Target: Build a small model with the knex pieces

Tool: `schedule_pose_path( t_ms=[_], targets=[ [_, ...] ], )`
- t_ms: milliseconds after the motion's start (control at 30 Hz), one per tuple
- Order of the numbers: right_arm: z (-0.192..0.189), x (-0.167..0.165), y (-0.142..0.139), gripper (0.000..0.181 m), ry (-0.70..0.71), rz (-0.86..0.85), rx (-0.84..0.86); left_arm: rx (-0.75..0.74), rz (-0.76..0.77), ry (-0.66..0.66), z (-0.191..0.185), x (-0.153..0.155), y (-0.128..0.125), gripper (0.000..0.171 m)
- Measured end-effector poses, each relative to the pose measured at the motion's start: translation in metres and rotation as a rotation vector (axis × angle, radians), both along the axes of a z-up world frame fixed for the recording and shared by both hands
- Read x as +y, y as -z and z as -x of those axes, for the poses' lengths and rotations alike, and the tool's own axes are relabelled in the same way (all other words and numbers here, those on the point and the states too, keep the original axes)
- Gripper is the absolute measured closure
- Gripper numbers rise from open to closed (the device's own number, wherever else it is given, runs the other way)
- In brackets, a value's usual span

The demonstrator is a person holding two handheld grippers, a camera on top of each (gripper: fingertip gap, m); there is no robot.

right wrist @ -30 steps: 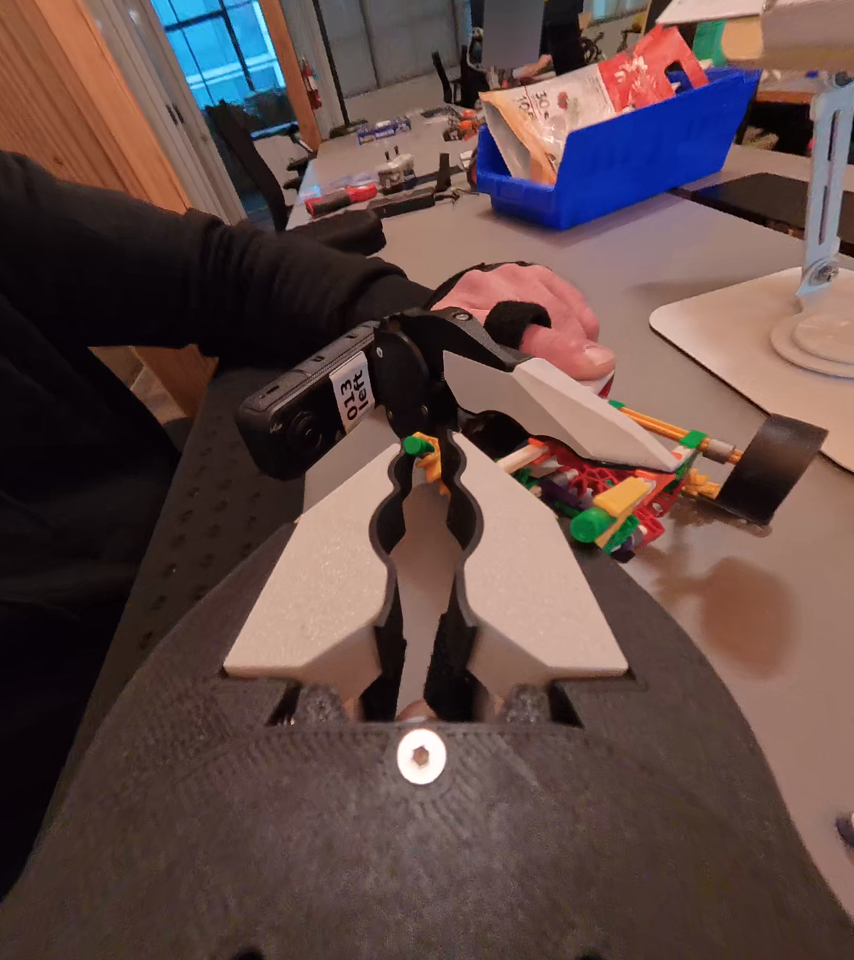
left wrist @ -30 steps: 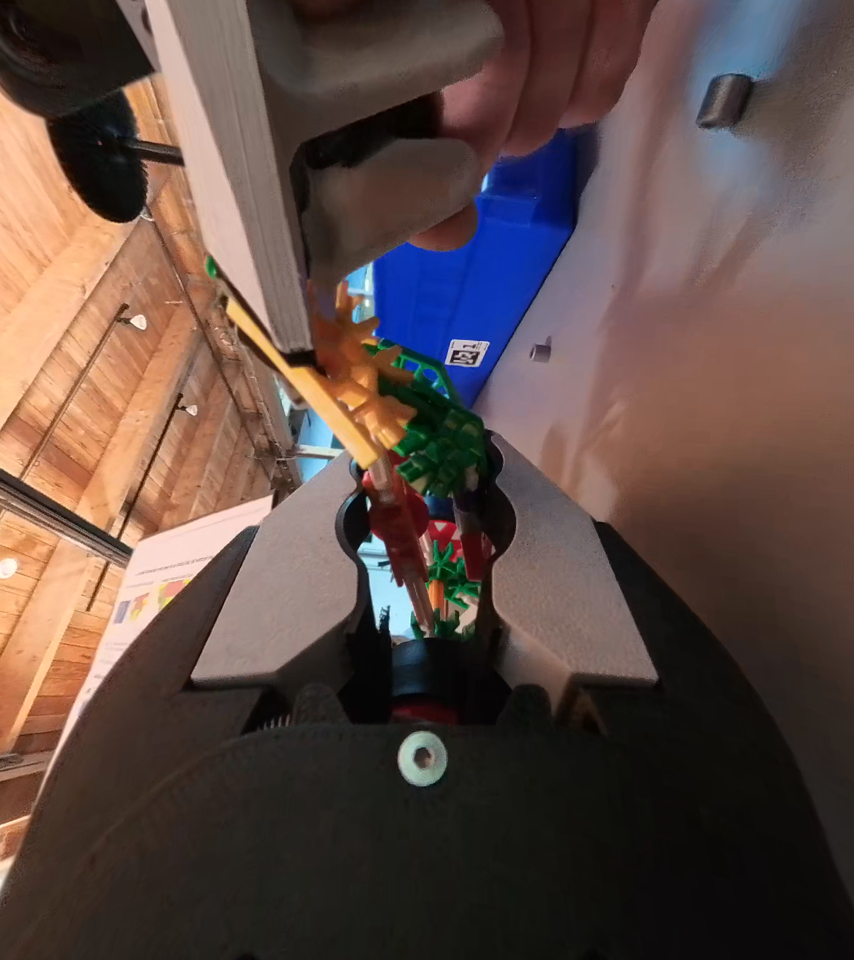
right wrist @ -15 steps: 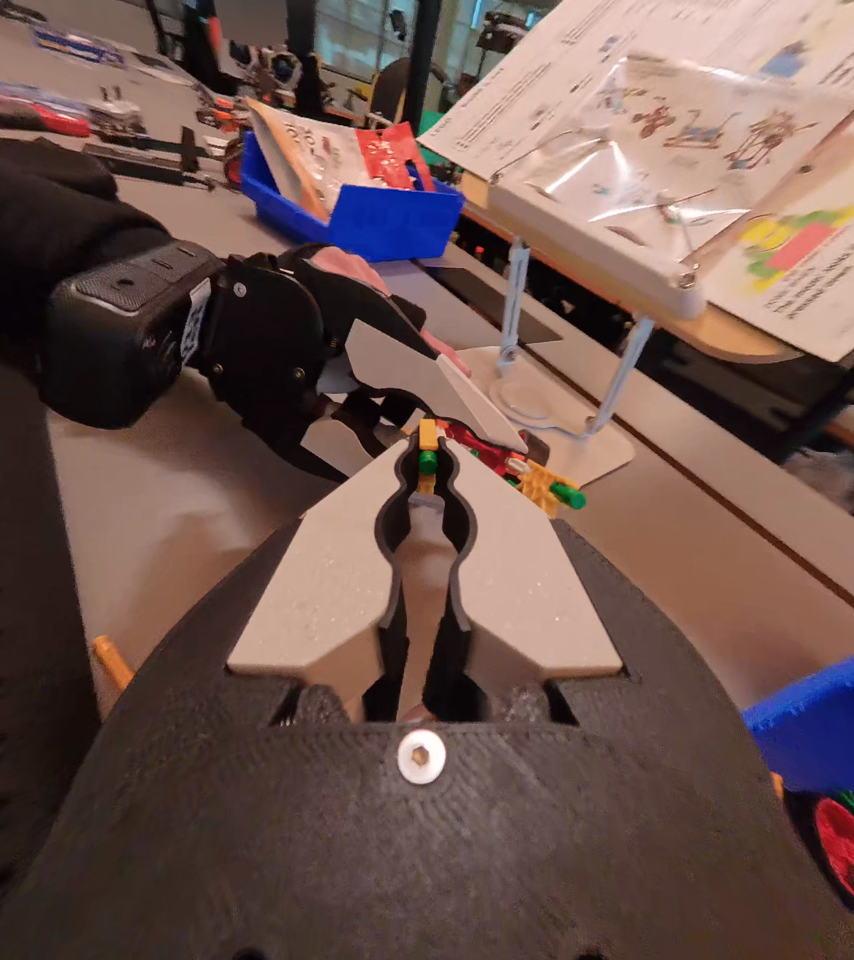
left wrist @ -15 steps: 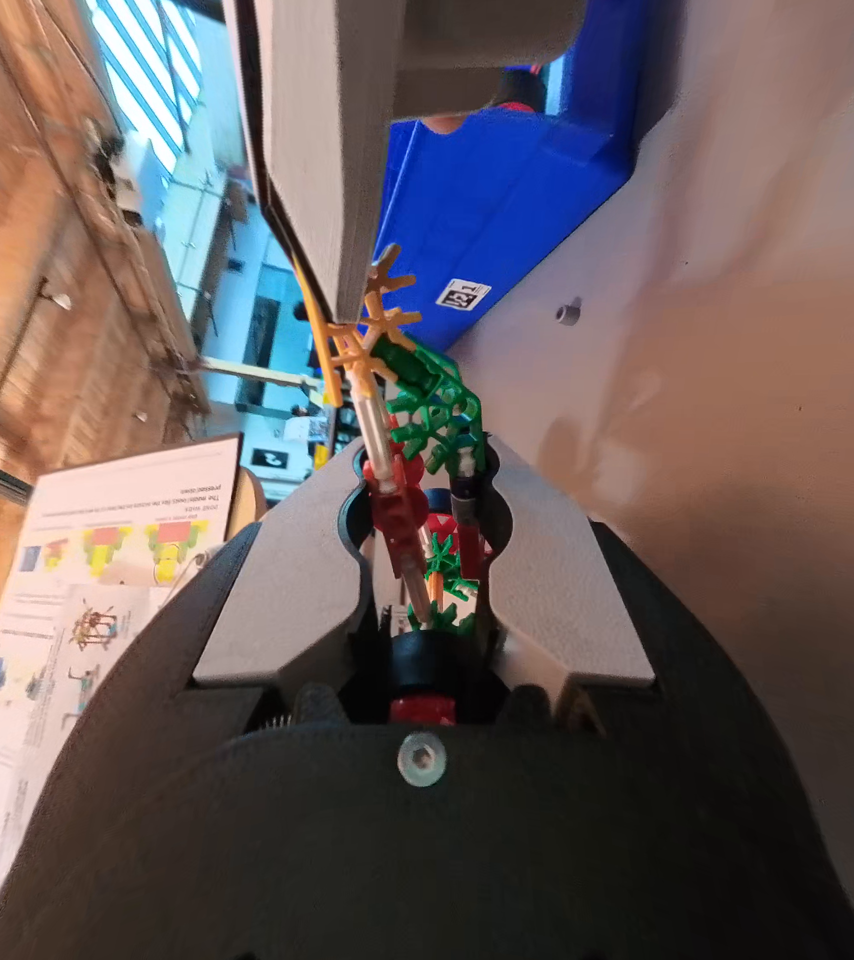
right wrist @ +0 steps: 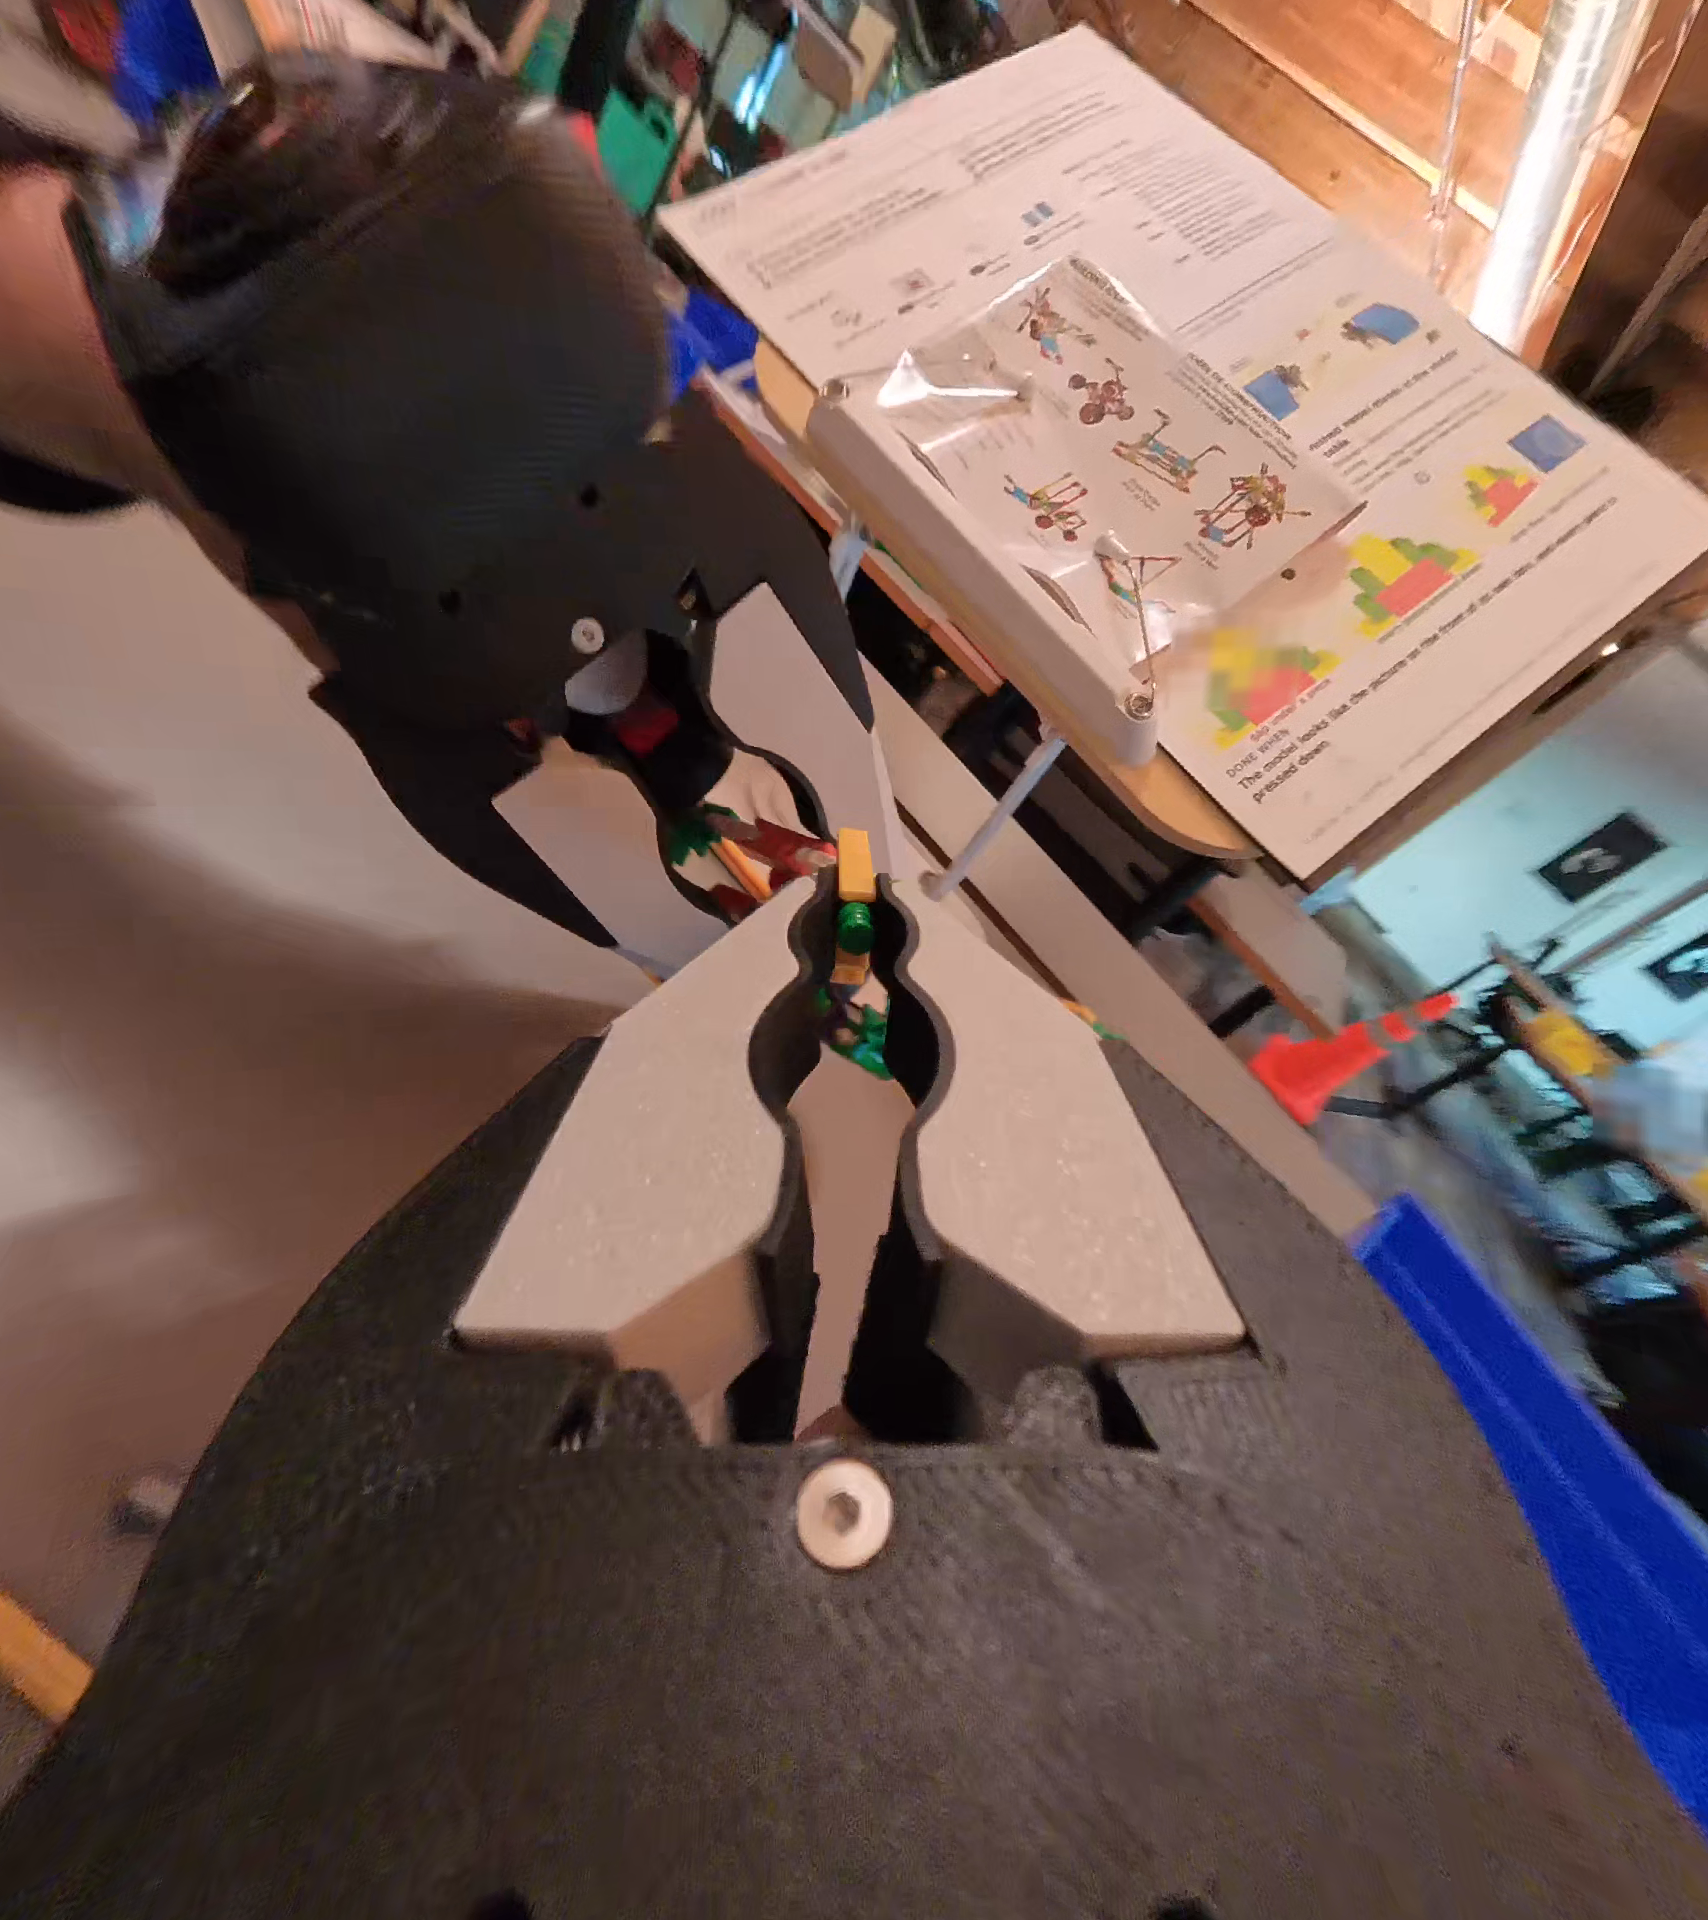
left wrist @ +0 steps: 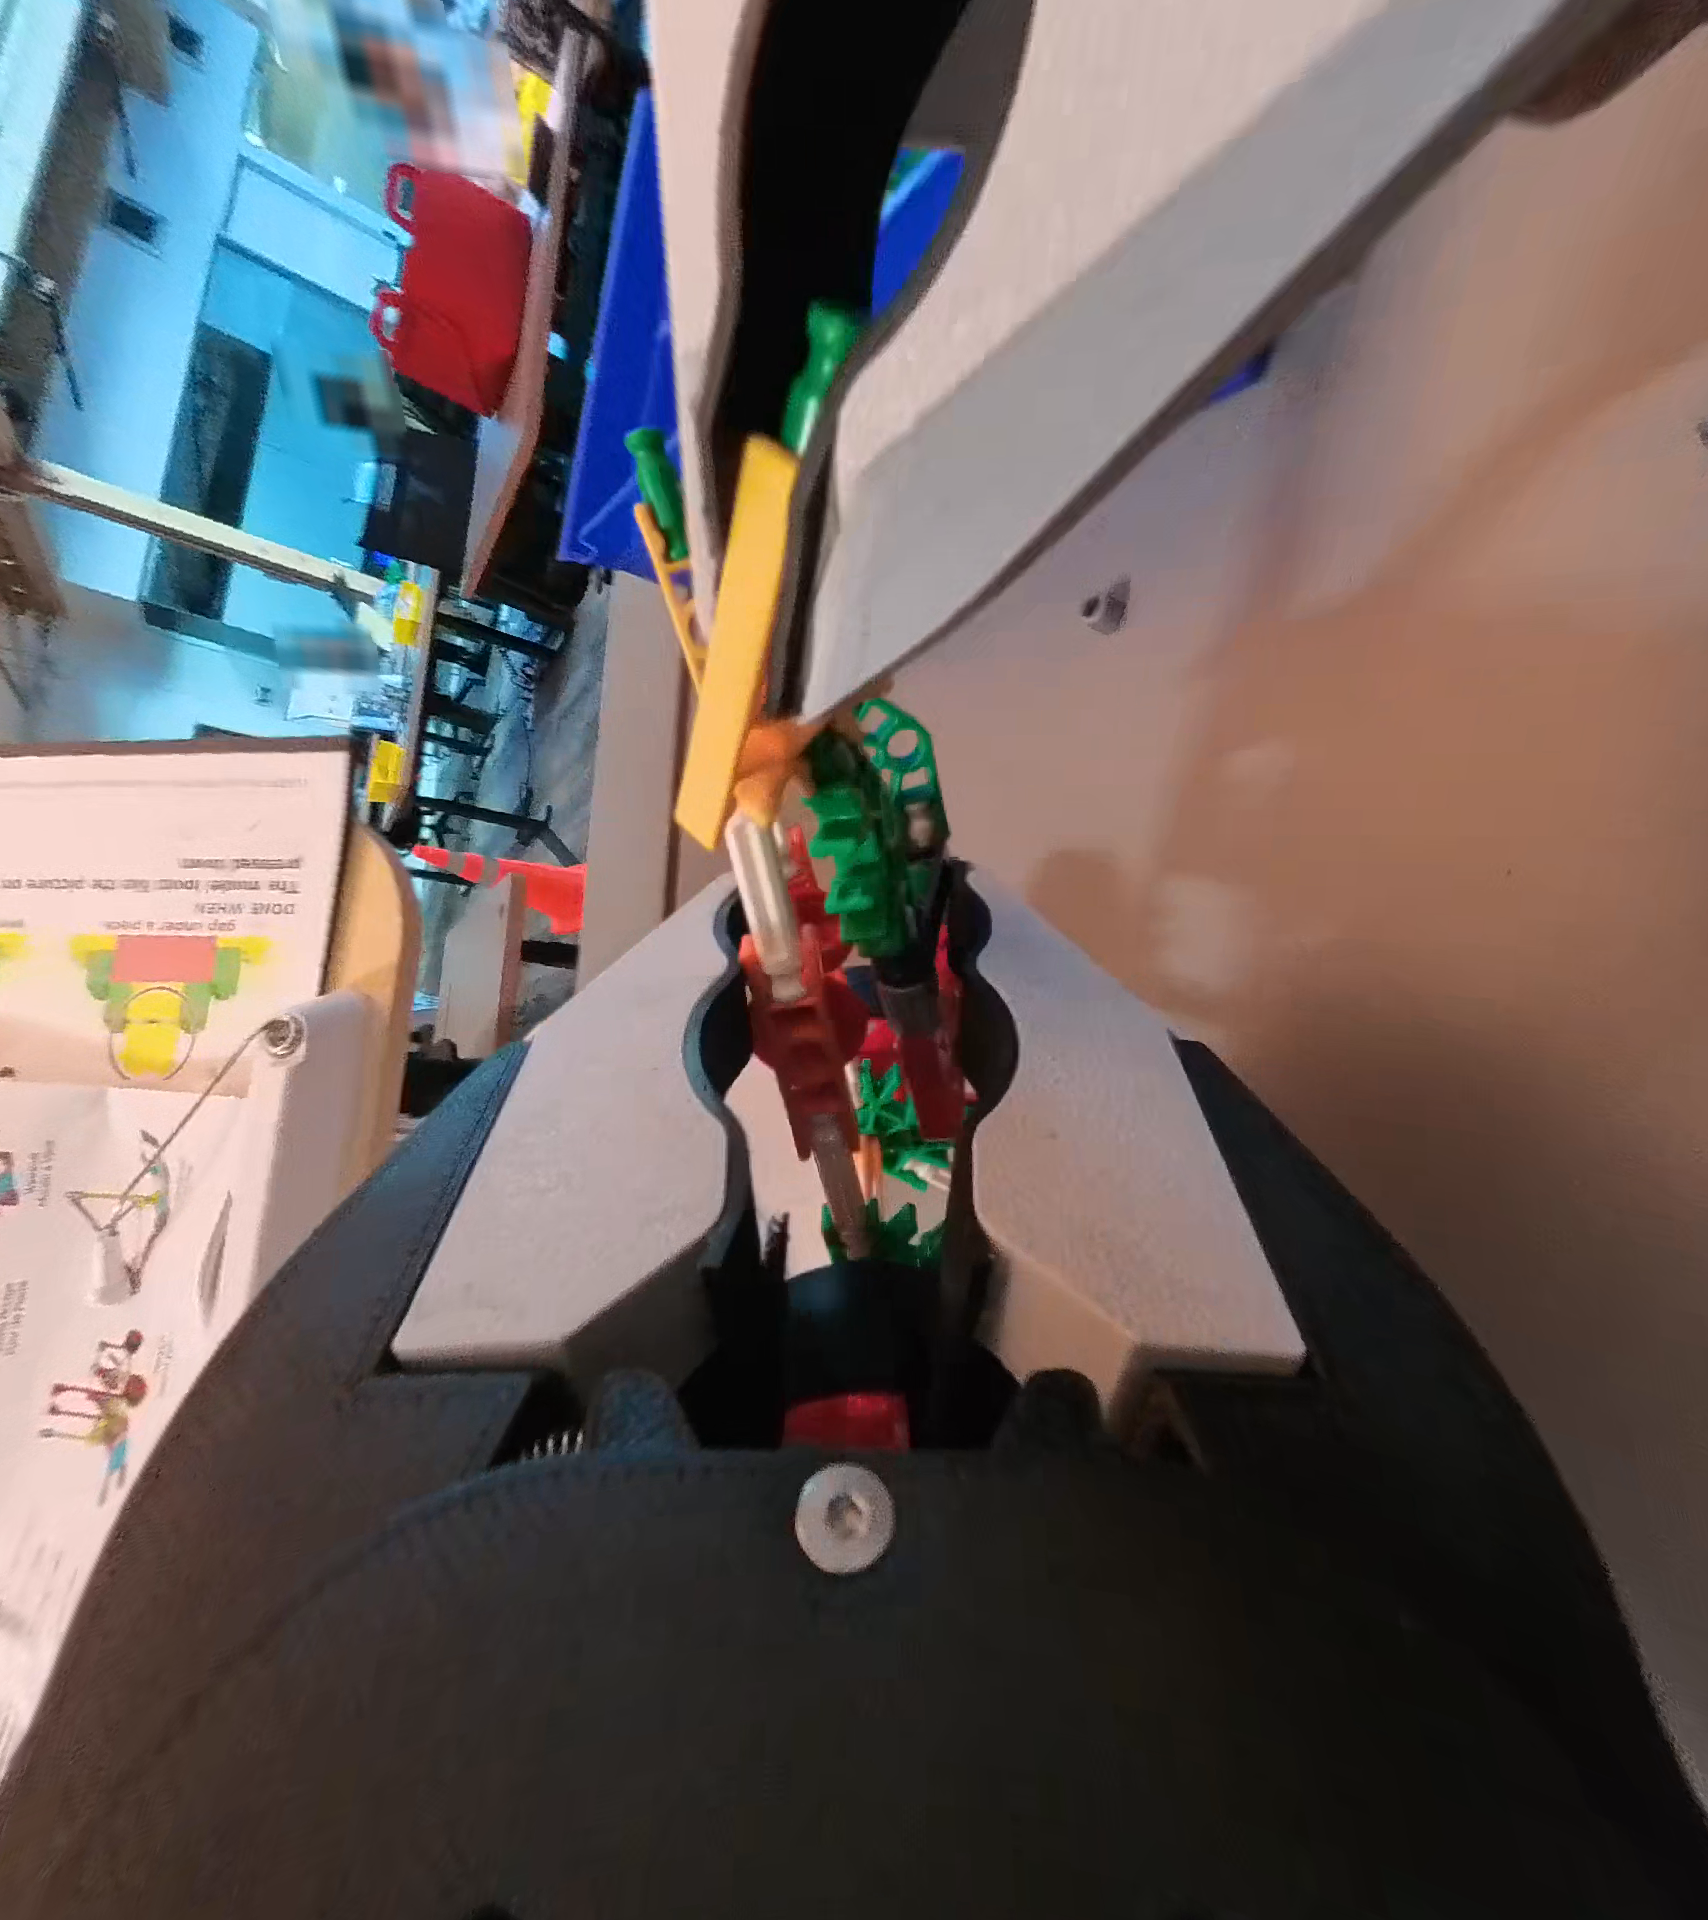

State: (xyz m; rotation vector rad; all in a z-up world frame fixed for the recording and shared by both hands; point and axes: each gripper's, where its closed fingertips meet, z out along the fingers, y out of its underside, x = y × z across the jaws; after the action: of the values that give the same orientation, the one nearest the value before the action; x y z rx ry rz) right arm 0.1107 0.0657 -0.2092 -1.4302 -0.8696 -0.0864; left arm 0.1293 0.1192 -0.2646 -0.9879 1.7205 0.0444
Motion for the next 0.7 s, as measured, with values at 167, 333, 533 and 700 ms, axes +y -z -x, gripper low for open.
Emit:
schedule_pose_path(
  t_ms=[167,333,533,700],
  targets=[
    [-0.014,0.0,-0.008,0.178,-0.05,0.112,0.23,-0.106,-0.07,0.049,0.0,0.005,-0.012,0.134],
    [-0.029,0.005,-0.009,0.178,-0.094,0.228,0.45,-0.227,-0.042,0.119,-0.001,0.0,-0.025,0.12],
    [-0.042,0.007,-0.008,0.178,-0.115,0.291,0.576,-0.291,0.074,0.181,0.01,-0.004,-0.039,0.105],
    [-0.041,0.009,-0.011,0.178,-0.127,0.313,0.648,-0.329,0.091,0.228,0.007,-0.038,-0.06,0.143]
  ],
)
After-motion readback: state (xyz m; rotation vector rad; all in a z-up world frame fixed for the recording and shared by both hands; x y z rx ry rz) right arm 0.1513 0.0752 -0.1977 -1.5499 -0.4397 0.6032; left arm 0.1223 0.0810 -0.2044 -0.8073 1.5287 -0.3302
